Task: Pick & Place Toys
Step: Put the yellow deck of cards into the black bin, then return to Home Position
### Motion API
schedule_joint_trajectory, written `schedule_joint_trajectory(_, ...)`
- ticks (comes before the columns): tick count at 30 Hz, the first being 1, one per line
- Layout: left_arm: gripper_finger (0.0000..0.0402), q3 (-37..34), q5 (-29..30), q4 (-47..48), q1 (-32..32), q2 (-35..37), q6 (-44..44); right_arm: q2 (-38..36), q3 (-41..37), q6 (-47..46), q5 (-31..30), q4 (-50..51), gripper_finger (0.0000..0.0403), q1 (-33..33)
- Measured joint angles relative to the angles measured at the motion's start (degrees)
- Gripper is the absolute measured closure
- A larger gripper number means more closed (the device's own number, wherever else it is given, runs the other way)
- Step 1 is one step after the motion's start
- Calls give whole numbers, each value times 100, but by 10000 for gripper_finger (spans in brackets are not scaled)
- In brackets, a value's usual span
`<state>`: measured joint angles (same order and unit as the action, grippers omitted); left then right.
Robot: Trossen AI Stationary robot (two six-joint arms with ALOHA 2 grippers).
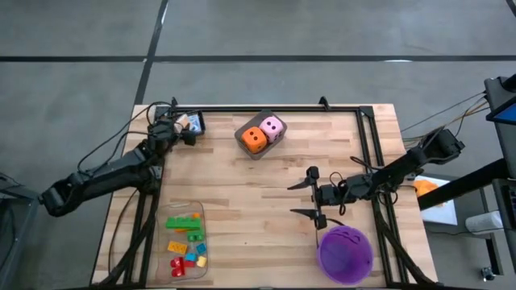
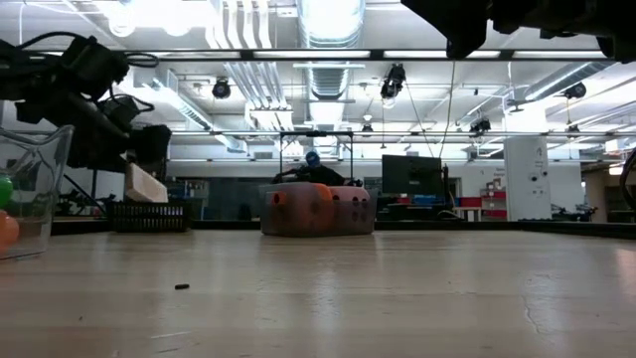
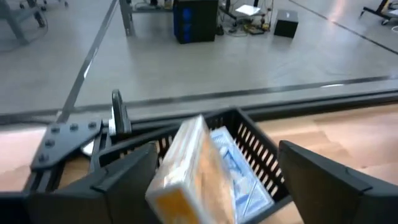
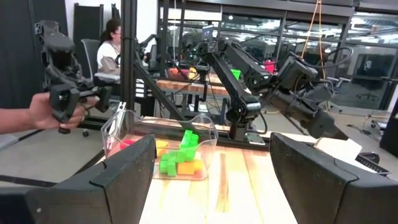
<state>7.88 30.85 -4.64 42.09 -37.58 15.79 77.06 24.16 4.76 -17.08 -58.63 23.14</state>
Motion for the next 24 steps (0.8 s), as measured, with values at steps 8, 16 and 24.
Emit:
schedule_joint_trajectory(8, 27, 388, -50, 64, -1, 2, -191, -2, -2, 41, -321, -1, 94, -2)
schedule_joint_trajectory(16, 19, 805, -2025, 472, -6, 2, -130, -2, -4, 41, -374, -6, 94, -2)
schedule_joint_trajectory(24, 19, 780, -4950, 260, -330, 43, -507, -7, -7, 78, -374, -26, 94, -23)
